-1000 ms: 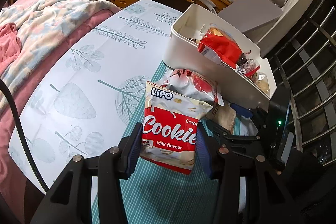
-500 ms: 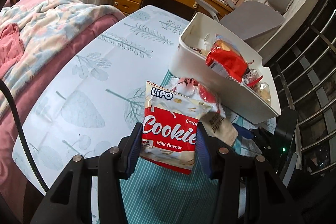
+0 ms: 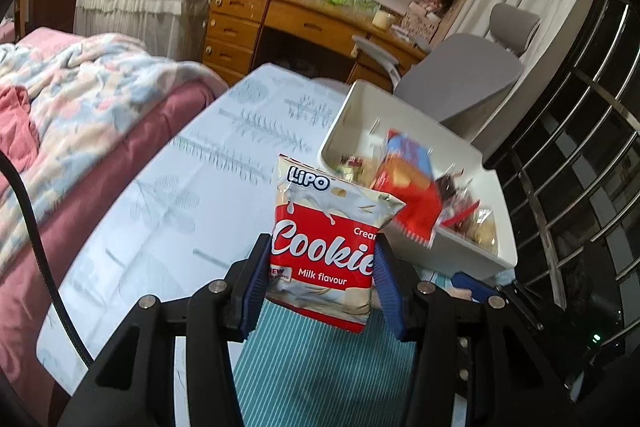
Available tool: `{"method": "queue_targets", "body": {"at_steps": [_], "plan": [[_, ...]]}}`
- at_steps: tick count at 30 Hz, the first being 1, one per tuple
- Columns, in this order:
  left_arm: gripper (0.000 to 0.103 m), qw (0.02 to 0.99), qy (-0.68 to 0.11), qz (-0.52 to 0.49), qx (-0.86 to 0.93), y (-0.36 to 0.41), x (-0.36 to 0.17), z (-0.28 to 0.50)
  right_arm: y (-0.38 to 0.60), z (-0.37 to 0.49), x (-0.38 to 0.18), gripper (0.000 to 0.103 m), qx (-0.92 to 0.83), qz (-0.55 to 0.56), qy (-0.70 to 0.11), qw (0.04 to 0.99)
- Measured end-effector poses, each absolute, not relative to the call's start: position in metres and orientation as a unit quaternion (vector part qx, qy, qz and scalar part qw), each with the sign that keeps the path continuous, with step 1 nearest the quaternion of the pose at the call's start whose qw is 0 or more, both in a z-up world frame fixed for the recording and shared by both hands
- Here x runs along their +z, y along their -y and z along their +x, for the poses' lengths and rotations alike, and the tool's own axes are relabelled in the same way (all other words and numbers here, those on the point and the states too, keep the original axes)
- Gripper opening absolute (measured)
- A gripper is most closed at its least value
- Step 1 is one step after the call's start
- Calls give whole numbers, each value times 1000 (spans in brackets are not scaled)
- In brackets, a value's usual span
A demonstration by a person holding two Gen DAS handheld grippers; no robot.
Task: Organize snacks
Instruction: 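Lift both held packets and carry them up over the white tray, then lower both packets into the tray and open both grippers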
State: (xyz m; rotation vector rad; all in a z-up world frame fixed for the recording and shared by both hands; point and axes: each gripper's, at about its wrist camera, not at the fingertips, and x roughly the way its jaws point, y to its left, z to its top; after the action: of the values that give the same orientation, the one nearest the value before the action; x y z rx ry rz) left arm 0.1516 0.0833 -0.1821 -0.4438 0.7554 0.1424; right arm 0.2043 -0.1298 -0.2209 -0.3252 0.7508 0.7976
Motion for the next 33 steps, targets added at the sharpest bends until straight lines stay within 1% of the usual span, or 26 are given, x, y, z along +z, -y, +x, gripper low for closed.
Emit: {"method": "queue_targets", "body": {"at_steps": [6, 12, 17, 22, 29, 31, 32, 33], "plan": [[47, 923, -314, -213, 58, -83, -148, 167, 146, 208, -187, 55, 381, -148, -325, 853], [47, 940, -271, -204, 42, -73, -120, 188, 169, 206, -149, 55, 367, -139, -272, 878], [47, 945, -259, -199, 20, -59, -110, 210, 192, 212, -124, 55, 344, -120, -212, 907], [47, 946, -258, -194, -12, -39, -104, 241, 207, 224, -123, 55, 312, -112, -175, 927], [47, 944, -268, -186, -38, -12, -112, 286, 219, 261, -140, 55, 270, -82, -191, 940], [48, 941, -277, -187, -41, -6, -117, 298, 220, 268, -145, 58, 258, -81, -200, 942], [48, 939, -286, -188, -43, -2, -119, 304, 219, 274, -147, 58, 247, -84, -206, 943], [53, 936, -295, -189, -44, 1, -121, 310, 219, 279, -149, 58, 236, -85, -214, 944]]}}
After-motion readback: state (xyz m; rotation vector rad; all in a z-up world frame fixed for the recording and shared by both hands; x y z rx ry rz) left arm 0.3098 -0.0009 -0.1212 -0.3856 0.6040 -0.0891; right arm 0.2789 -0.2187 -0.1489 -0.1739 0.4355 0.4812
